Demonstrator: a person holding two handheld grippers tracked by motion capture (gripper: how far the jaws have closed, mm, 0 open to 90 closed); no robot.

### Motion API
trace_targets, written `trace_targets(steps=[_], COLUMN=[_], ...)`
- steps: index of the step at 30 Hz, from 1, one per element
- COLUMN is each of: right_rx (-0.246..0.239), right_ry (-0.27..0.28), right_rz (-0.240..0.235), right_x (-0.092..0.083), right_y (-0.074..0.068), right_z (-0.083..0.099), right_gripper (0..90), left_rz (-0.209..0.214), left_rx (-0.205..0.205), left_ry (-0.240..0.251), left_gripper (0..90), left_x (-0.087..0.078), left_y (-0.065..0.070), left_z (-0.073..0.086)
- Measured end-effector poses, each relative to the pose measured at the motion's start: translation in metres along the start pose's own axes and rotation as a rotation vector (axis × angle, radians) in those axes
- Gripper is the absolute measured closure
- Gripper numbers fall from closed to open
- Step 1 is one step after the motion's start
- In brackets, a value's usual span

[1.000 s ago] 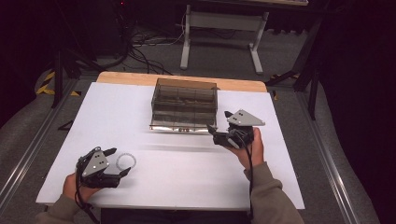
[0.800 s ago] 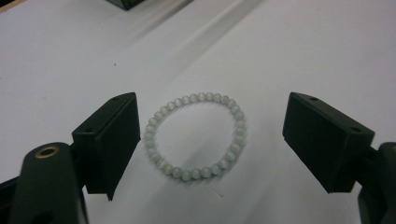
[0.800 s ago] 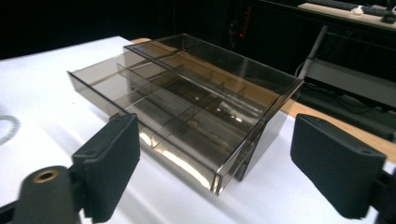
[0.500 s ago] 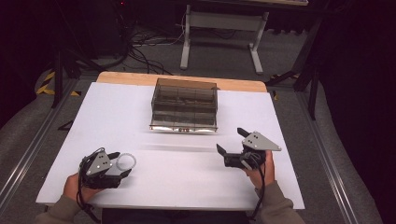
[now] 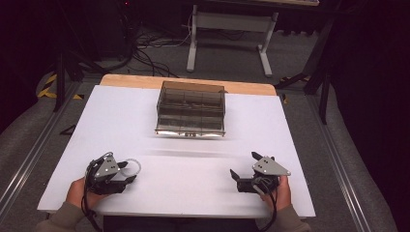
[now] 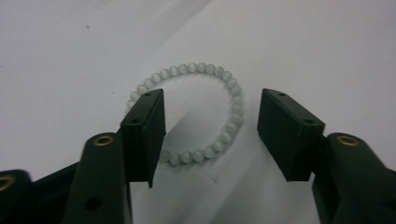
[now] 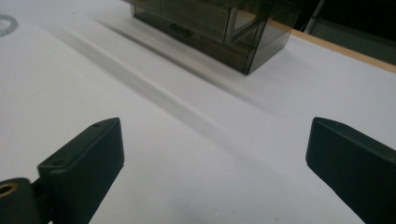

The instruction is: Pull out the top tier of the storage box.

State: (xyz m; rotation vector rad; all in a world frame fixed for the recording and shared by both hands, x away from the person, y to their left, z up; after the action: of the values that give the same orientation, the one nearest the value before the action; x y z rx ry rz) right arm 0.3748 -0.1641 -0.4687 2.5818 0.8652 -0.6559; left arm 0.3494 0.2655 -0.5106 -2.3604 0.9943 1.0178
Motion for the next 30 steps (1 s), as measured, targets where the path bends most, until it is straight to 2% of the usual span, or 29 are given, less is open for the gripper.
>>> trace_targets(steps=[1, 2, 5, 6, 9, 14, 19, 20, 21, 24, 27, 28, 30], right_rx=[-0.003, 0.0, -0.016, -0.019, -0.001, 0.004, -0.008, -0.007, -0.008, -0.003, 0.013, 0.015, 0.012], right_ry=[-0.011, -0.015, -0.04, -0.042, -0.043, -0.042, -0.046, -0.043, -0.033, -0.005, 0.005, 0.001, -0.001], right_rz=[-0.002, -0.004, -0.007, -0.011, -0.029, -0.033, -0.04, -0.037, -0.023, 0.021, 0.026, 0.024, 0.023], right_x=[0.0, 0.0, 0.0, -0.001, -0.003, -0.004, -0.001, -0.001, -0.001, -0.003, -0.003, -0.002, -0.002], right_y=[-0.002, -0.003, -0.008, -0.009, -0.01, -0.01, -0.012, -0.012, -0.012, -0.008, -0.005, -0.004, -0.005], right_z=[0.002, 0.004, 0.008, 0.008, 0.011, 0.012, 0.013, 0.013, 0.013, 0.01, 0.009, 0.01, 0.011], right_gripper=[5.2, 5.3, 5.5, 5.7, 7.1, 7.1, 7.1, 7.1, 7.2, 8.1, 8.4, 8.4, 8.4], left_rz=[0.0, 0.048, 0.047, 0.063, 0.076, 0.093, 0.089, 0.09, 0.083, 0.079, 0.076, 0.067, 0.061], left_rx=[0.0, -0.021, -0.012, 0.014, 0.03, 0.046, 0.053, 0.053, 0.071, 0.075, 0.074, 0.09, 0.085], left_ry=[0.0, -0.001, -0.003, 0.001, 0.001, 0.0, 0.001, 0.004, 0.002, 0.006, 0.007, 0.006, 0.007], left_gripper=[45.6, 48.7, 55.8, 61.2, 74.0, 83.2, 84.8, 84.9, 85.1, 85.3, 85.4, 85.4, 85.4], left_x=[0.0, 0.001, 0.001, 0.0, 0.0, 0.0, 0.0, 0.0, 0.0, 0.0, 0.0, -0.001, -0.001], left_y=[0.0, -0.002, -0.002, 0.0, 0.003, 0.003, 0.004, 0.005, 0.003, 0.006, 0.007, 0.006, 0.007], left_z=[0.0, 0.0, 0.0, 0.0, -0.001, -0.001, -0.001, -0.001, -0.001, 0.0, 0.0, 0.0, 0.0])
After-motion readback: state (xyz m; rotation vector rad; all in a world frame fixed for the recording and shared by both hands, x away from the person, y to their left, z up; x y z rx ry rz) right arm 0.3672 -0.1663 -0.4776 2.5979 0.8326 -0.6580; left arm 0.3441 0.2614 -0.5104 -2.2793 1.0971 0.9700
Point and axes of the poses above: each handheld gripper's, and its own axes: x roughly forward along the jaws, z roughly out of its underside, y roughly to its right, the point moved 5 cm from there along x, roughly forward along the jaws, and after that the axes turned 6 degrees about -y, right-handed, at the moved point
